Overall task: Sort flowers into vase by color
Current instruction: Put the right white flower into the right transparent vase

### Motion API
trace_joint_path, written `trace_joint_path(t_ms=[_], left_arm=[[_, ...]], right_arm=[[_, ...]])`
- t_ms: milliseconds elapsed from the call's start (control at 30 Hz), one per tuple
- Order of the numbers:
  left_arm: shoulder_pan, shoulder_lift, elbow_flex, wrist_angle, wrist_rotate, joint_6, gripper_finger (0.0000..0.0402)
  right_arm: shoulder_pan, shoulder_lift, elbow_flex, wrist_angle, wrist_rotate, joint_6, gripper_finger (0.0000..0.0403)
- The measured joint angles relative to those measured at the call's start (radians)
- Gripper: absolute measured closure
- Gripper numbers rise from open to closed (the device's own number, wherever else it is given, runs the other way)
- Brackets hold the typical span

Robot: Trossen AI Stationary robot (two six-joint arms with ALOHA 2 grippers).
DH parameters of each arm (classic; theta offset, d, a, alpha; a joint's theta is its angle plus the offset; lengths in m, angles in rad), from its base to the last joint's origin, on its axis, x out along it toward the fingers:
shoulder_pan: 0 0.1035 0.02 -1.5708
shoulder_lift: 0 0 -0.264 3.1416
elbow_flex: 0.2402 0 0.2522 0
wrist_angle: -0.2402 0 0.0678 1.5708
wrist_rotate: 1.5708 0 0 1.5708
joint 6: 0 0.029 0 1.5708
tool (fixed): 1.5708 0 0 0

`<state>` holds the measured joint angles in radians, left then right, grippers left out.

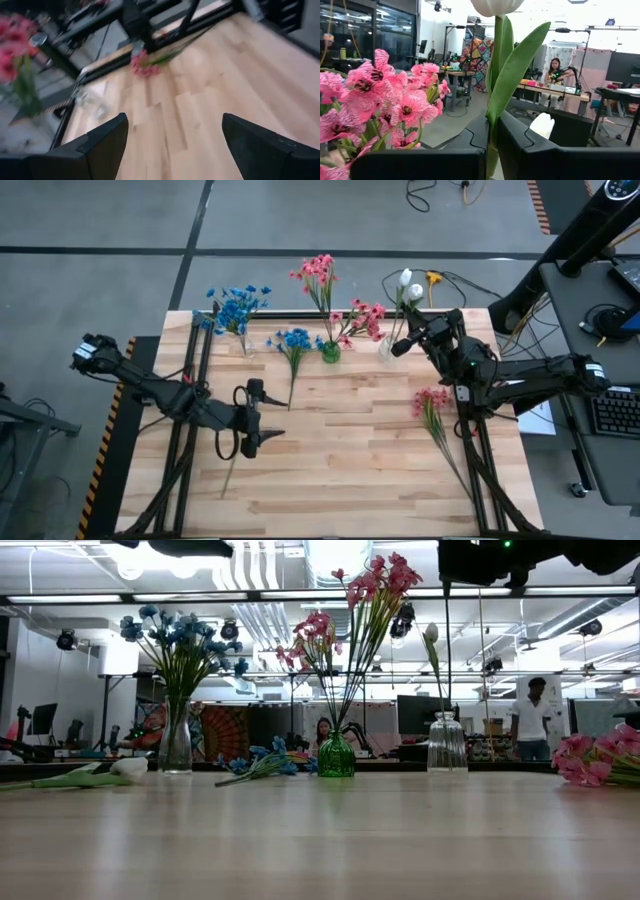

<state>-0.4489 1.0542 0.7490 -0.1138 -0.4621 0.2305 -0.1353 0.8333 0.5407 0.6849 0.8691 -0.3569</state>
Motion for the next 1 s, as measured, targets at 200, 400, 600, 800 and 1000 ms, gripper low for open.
trace_joint_path(t_ms=[200,400,600,800,1000], left_arm=[[0.045,-0.014,-0.06,0.137,0.114,0.091,0.0099],[0.074,-0.065,-0.08,0.141,0.113,0.078,0.0099],[0.079,-0.131,-0.119,0.152,0.105,0.076,0.0099],[0.081,-0.182,-0.128,0.167,0.054,0.062,0.0099],[0.081,-0.192,-0.13,0.148,0.051,0.053,0.0099]], right_arm=[[-0.009,-0.003,-0.001,0.002,-0.005,0.009,0.0385],[-0.01,-0.007,-0.001,0.011,-0.005,0.008,0.0385],[-0.074,0.015,-0.002,0.012,-0.028,0.036,0.0385],[-0.151,0.058,-0.002,0.015,-0.058,0.096,0.0385],[-0.167,0.072,-0.002,0.036,-0.059,0.096,0.0385]])
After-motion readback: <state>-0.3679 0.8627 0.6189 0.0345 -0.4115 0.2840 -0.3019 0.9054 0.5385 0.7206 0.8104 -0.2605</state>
